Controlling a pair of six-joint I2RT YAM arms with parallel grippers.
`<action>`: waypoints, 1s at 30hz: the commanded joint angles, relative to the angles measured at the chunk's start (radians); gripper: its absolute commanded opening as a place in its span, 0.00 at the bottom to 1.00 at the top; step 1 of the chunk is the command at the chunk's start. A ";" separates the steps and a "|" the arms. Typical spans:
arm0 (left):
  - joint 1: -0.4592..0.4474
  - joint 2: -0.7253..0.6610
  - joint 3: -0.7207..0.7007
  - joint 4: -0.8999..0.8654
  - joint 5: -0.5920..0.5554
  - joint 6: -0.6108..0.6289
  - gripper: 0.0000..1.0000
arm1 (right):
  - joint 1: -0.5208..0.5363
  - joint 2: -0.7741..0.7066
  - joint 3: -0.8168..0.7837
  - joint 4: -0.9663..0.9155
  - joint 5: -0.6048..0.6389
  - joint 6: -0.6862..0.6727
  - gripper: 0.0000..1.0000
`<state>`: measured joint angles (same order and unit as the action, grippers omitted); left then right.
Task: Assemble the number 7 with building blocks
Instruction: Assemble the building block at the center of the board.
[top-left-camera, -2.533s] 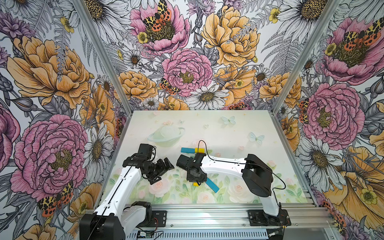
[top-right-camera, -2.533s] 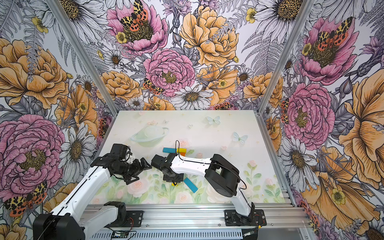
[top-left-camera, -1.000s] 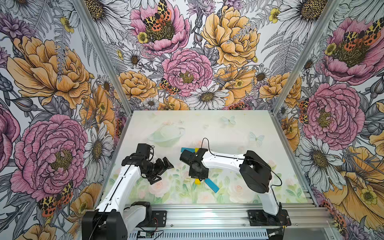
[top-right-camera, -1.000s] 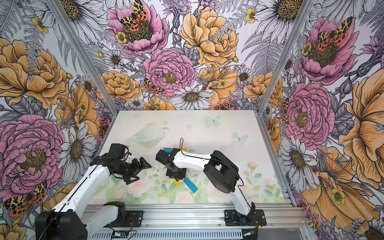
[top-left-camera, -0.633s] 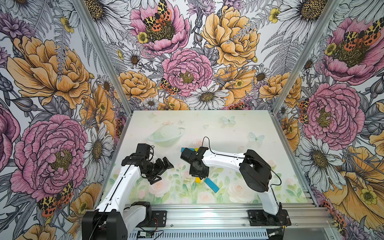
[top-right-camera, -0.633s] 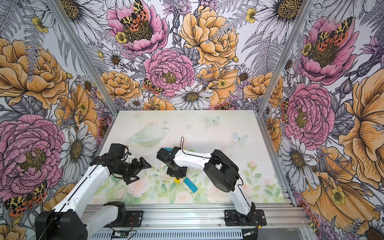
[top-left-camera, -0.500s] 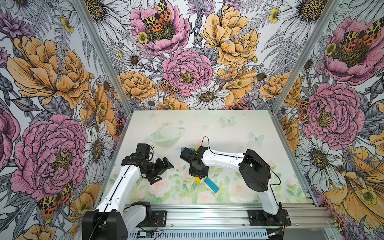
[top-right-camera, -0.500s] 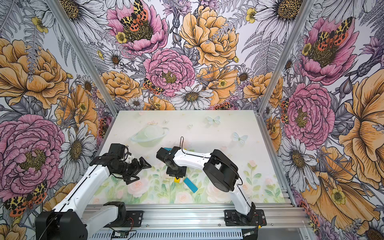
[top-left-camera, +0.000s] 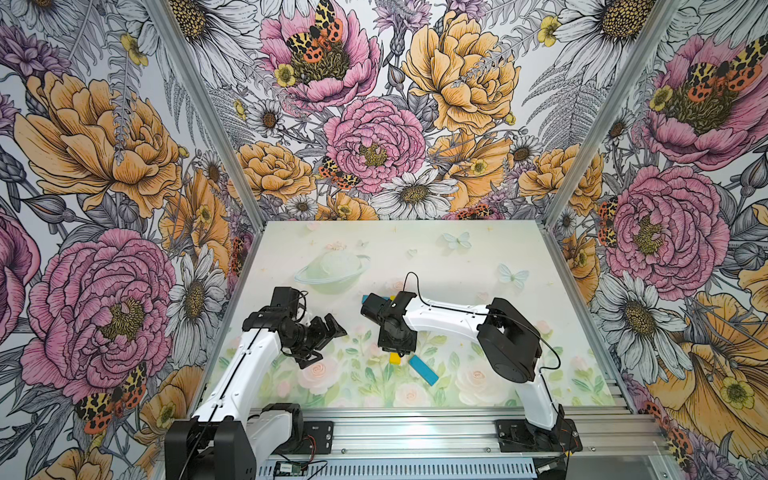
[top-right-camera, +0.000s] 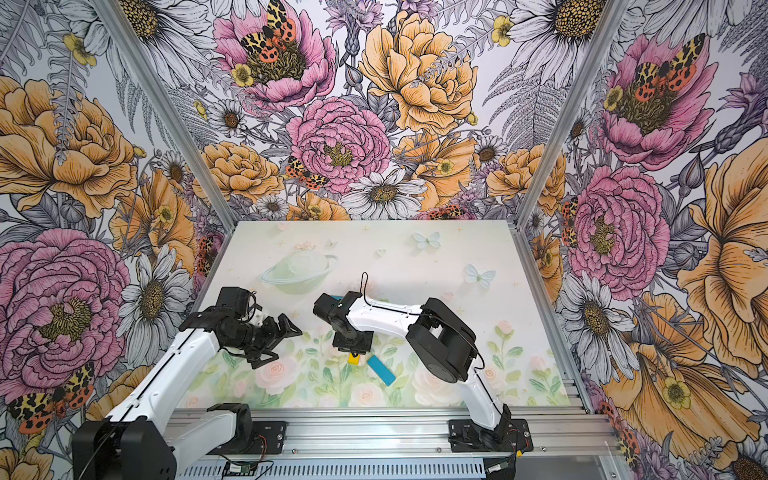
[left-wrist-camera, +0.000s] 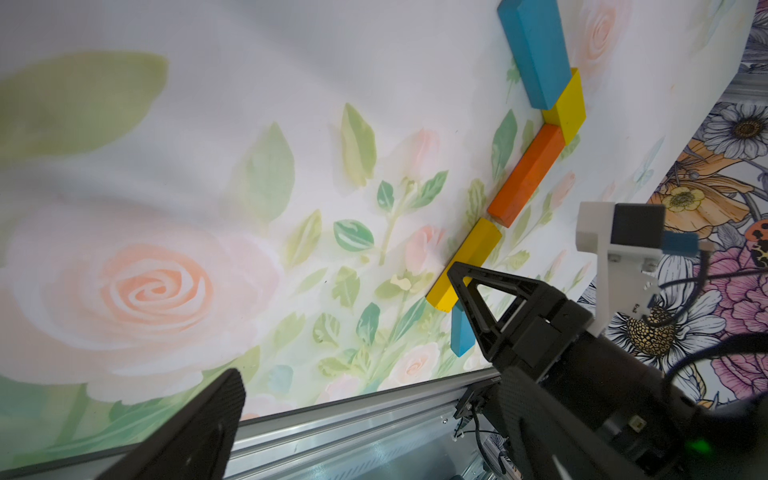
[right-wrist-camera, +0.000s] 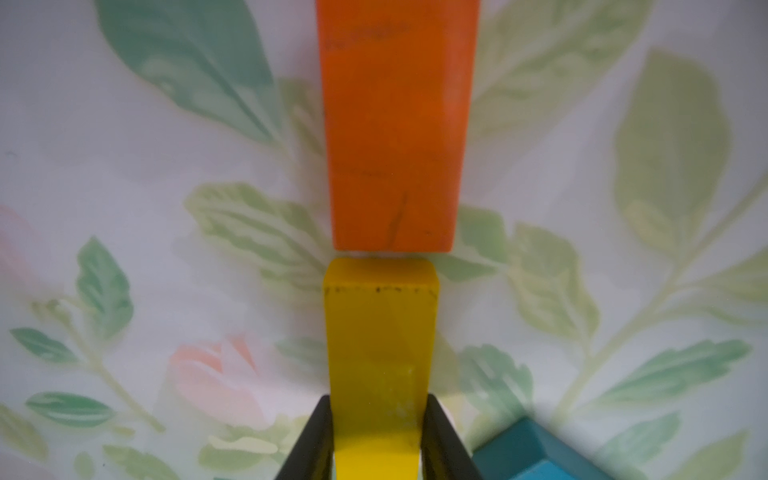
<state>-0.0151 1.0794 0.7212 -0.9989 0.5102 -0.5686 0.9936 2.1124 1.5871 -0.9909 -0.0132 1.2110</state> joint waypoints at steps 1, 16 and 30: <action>0.012 0.008 0.024 -0.002 0.024 0.023 0.99 | -0.012 0.054 -0.021 0.012 0.016 -0.003 0.24; 0.020 0.024 0.027 -0.001 0.030 0.038 0.99 | -0.023 0.074 -0.016 0.012 0.024 0.000 0.24; 0.037 0.040 0.032 -0.001 0.041 0.054 0.99 | -0.028 0.087 -0.019 0.011 0.032 0.008 0.26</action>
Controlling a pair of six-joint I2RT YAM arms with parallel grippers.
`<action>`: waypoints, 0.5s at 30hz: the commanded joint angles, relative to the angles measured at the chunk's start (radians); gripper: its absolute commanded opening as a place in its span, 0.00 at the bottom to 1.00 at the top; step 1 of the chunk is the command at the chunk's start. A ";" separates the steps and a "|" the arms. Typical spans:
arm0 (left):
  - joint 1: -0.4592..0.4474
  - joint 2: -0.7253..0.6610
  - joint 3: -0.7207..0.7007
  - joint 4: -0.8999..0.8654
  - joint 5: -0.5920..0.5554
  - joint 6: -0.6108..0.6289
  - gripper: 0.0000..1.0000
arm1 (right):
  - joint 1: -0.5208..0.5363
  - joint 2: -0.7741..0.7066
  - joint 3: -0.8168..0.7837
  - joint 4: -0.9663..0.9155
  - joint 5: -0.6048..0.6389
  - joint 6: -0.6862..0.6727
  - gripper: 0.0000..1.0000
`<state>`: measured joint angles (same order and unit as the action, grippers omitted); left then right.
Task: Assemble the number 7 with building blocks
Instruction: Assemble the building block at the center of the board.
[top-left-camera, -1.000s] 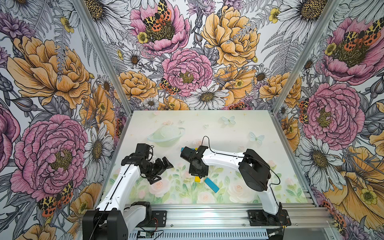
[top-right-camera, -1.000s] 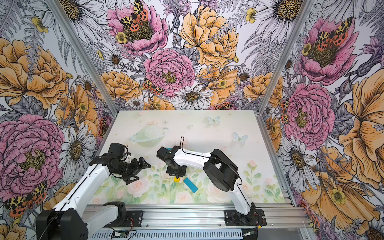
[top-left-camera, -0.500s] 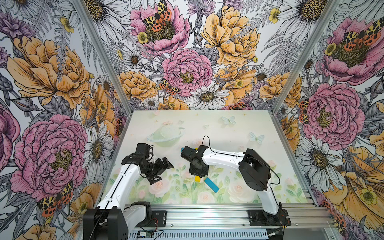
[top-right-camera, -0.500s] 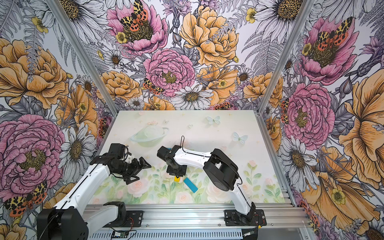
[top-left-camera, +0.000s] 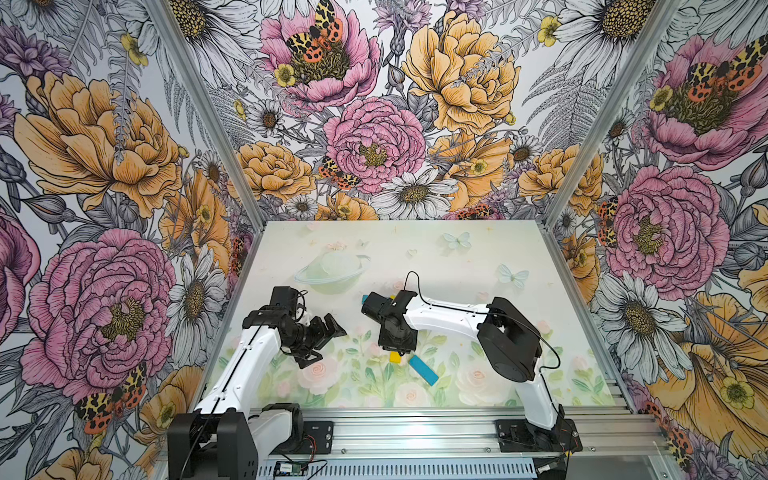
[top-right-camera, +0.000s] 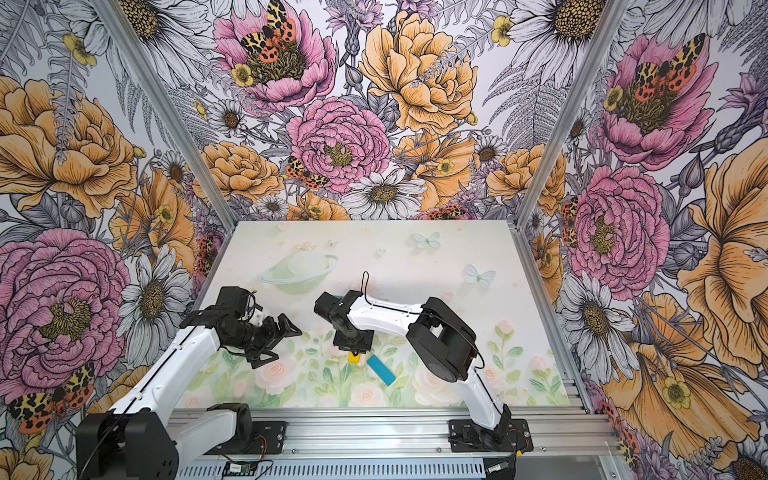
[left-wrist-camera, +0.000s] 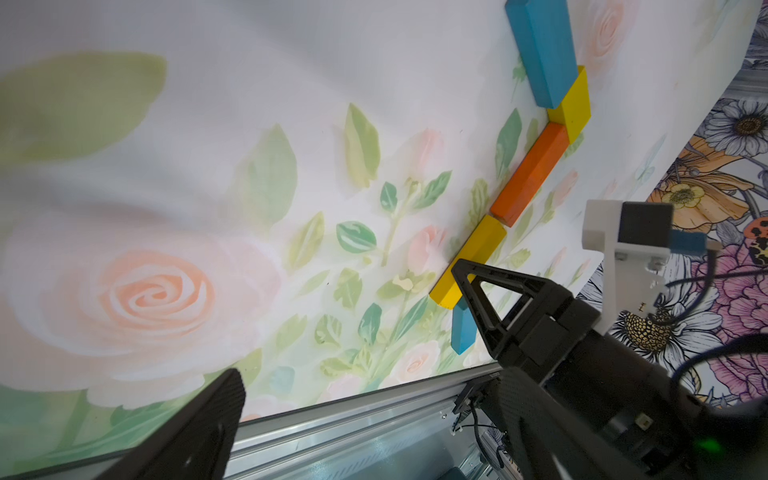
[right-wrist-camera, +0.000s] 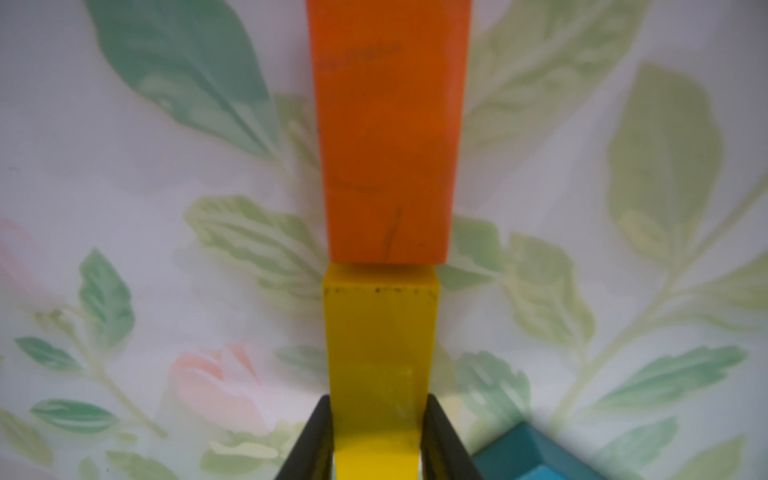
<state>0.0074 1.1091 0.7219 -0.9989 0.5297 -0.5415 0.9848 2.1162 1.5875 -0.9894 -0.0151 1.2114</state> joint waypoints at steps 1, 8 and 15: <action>0.015 0.012 0.032 0.000 0.022 0.027 0.99 | -0.020 0.084 -0.020 0.009 0.035 0.007 0.27; 0.021 0.023 0.030 -0.002 0.032 0.035 0.99 | -0.020 0.085 -0.019 0.009 0.043 0.011 0.33; 0.022 0.021 0.026 -0.001 0.040 0.037 0.99 | -0.020 0.085 -0.022 0.009 0.049 0.016 0.09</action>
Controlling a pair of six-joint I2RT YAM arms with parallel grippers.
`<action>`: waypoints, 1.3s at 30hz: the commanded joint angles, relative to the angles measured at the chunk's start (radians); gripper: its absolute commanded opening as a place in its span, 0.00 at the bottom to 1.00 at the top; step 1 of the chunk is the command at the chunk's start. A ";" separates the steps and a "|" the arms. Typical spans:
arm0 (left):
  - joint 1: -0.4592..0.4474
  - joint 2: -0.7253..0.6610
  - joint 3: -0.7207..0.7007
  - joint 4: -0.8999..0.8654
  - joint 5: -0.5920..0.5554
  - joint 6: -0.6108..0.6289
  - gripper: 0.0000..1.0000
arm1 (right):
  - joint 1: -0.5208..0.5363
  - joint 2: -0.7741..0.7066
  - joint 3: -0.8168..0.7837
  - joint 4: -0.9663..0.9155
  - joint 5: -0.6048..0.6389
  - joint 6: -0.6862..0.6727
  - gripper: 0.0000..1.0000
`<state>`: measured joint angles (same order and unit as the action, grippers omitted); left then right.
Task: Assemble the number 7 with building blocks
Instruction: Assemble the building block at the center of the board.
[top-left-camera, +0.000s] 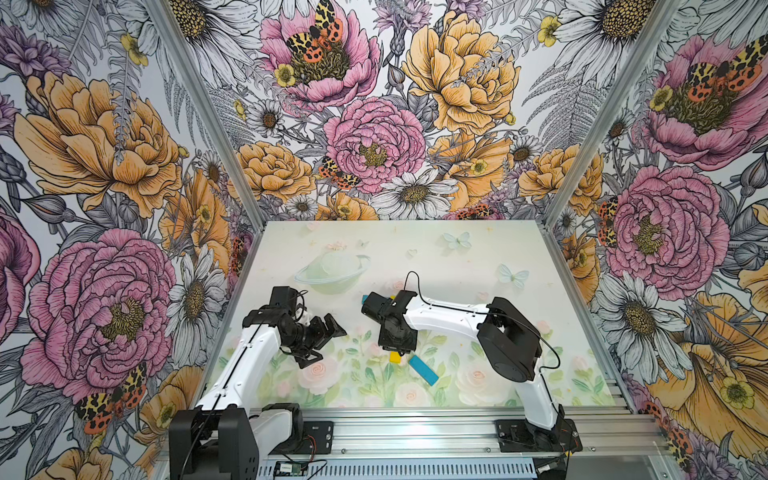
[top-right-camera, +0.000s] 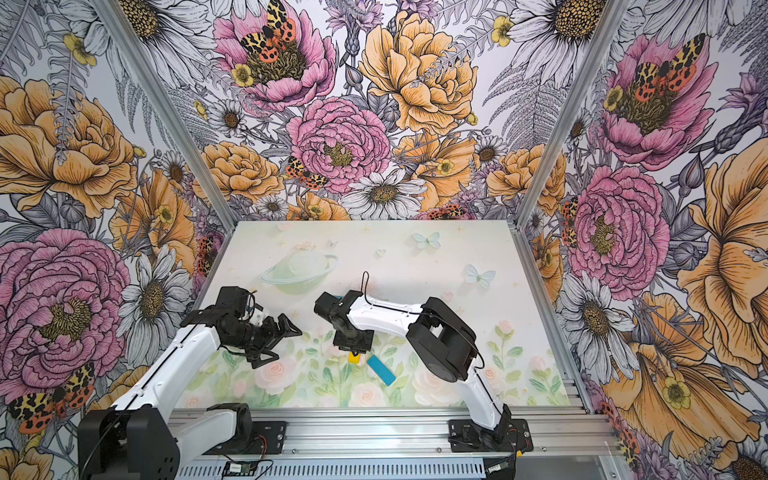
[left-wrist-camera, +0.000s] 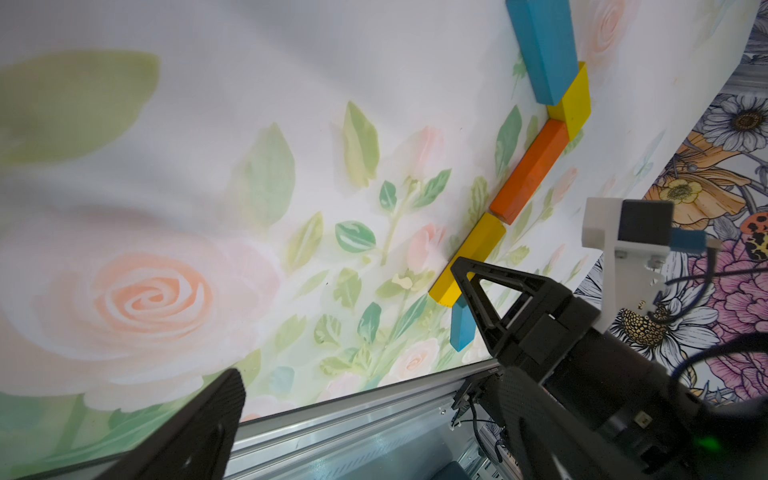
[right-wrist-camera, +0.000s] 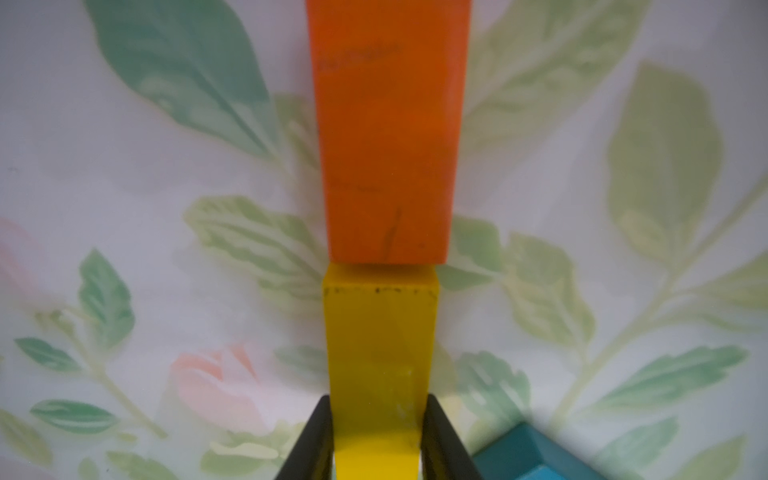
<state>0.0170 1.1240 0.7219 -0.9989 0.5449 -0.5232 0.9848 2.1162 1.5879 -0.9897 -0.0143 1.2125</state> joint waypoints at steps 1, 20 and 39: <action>0.012 0.005 0.026 -0.001 0.024 0.019 0.99 | -0.020 0.085 -0.022 0.009 0.048 0.015 0.11; 0.012 -0.001 0.024 -0.001 0.028 0.017 0.99 | -0.024 0.074 -0.012 0.010 0.061 0.008 0.41; 0.013 -0.001 0.020 0.000 0.028 0.016 0.99 | -0.024 0.084 0.003 0.009 0.062 -0.008 0.39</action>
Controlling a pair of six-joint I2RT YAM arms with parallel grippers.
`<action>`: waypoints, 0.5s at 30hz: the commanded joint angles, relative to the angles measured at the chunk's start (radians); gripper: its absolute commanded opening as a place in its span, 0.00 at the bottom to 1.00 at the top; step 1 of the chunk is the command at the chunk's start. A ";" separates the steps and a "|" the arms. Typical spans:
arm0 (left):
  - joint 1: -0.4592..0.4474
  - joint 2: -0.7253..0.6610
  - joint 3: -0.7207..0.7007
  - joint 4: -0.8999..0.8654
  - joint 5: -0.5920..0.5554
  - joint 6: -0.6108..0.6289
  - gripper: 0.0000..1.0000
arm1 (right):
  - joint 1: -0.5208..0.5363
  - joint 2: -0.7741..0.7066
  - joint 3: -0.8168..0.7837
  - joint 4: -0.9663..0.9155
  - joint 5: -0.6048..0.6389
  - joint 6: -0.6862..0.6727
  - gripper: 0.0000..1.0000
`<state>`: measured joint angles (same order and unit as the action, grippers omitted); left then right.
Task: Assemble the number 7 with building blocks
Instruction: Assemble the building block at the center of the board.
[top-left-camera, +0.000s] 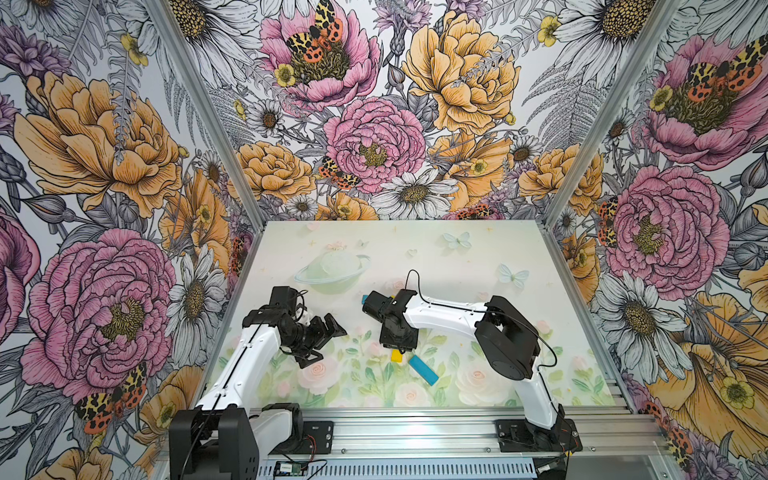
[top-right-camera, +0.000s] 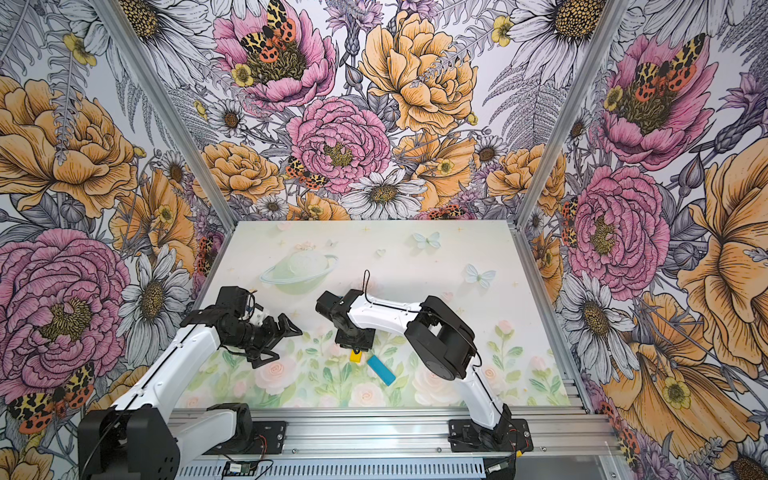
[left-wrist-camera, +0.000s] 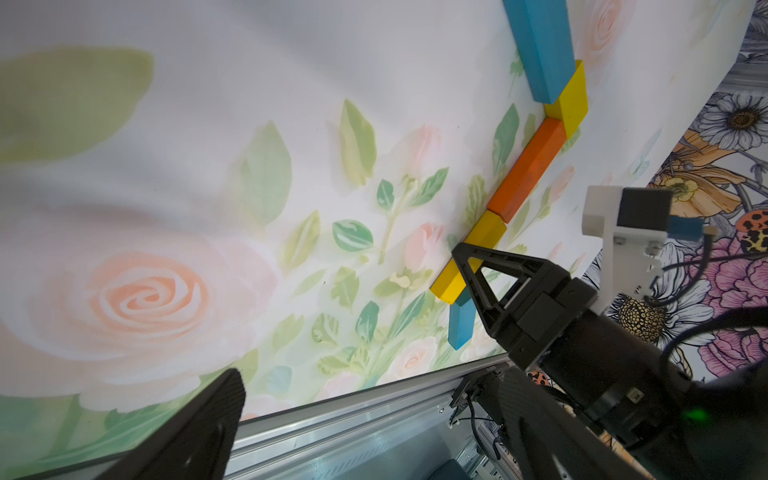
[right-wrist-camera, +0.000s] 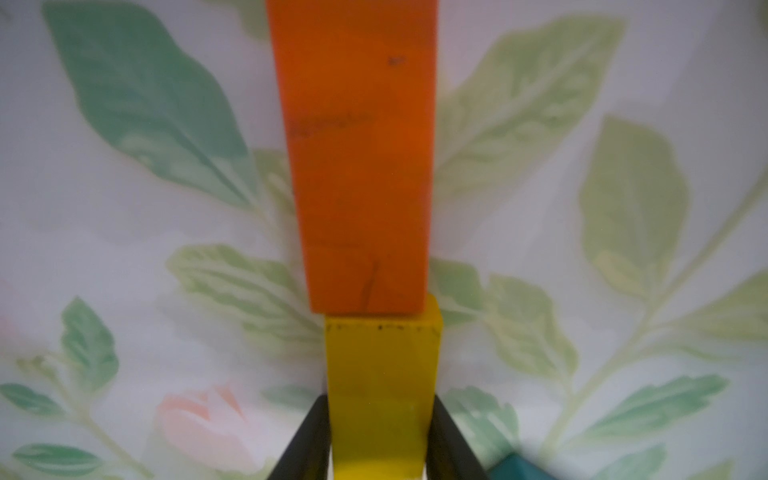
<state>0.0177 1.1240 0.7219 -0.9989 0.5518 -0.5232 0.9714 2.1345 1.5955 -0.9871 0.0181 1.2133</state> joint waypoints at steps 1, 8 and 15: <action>0.011 -0.001 0.020 -0.002 0.021 0.015 0.99 | -0.011 0.067 -0.002 0.007 0.029 -0.012 0.39; 0.011 -0.003 0.020 -0.002 0.022 0.015 0.99 | -0.013 0.085 0.005 0.005 0.020 -0.029 0.37; 0.011 -0.006 0.019 -0.002 0.023 0.015 0.99 | -0.014 0.091 0.009 0.004 0.019 -0.044 0.36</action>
<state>0.0177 1.1240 0.7219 -0.9989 0.5518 -0.5232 0.9710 2.1494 1.6180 -1.0130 0.0174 1.1877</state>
